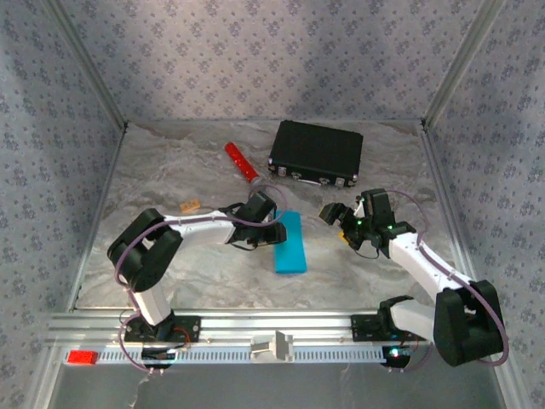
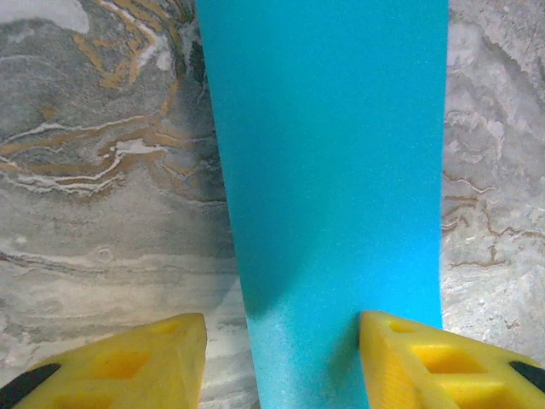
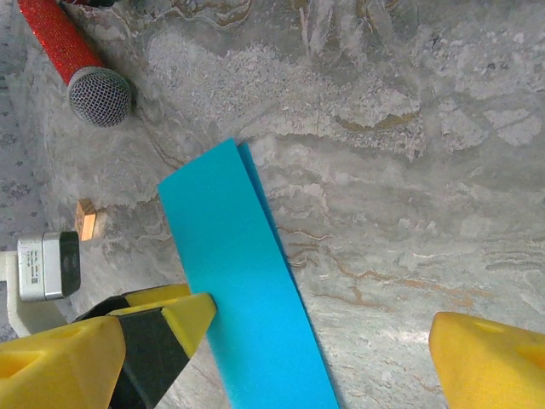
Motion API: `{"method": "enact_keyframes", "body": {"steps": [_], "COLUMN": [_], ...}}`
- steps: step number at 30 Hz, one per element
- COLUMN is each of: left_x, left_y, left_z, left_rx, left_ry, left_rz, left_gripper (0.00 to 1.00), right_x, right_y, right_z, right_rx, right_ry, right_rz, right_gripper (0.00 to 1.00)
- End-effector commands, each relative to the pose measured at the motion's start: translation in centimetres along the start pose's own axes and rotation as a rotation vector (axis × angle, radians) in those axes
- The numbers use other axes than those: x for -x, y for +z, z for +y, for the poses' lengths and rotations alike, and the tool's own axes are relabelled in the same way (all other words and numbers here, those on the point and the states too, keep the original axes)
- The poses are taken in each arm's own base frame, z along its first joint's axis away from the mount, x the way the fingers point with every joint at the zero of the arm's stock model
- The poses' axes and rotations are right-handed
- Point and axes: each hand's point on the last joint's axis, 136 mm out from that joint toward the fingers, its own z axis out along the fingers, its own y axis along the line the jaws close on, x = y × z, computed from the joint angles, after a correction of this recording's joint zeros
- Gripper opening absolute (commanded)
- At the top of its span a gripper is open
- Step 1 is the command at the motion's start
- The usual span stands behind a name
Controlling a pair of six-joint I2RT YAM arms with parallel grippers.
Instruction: Fold a paper plane with a square sheet of paper (pick it up from the middle)
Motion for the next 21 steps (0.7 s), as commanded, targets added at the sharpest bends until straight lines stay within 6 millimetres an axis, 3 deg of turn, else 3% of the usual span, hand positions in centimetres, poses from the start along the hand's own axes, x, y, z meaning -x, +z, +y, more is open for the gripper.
{"method": "enact_keyframes", "body": {"steps": [1,21], "left_x": [0.5,0.3], "left_y": [-0.9,0.2], "left_z": [-0.4,1.2], "left_rx": [0.015,0.125], "left_ry": [0.047,0.092], "left_rz": [-0.009,0.046], "left_gripper": [0.50,0.48], "right_x": [0.4,0.2], "right_y": [-0.2,0.1], "right_z": [1.1,0.7], "right_rx": [0.017,0.000], "right_ry": [-0.026,-0.017], "right_rz": [-0.002,0.012], "right_gripper": [0.94,0.94]}}
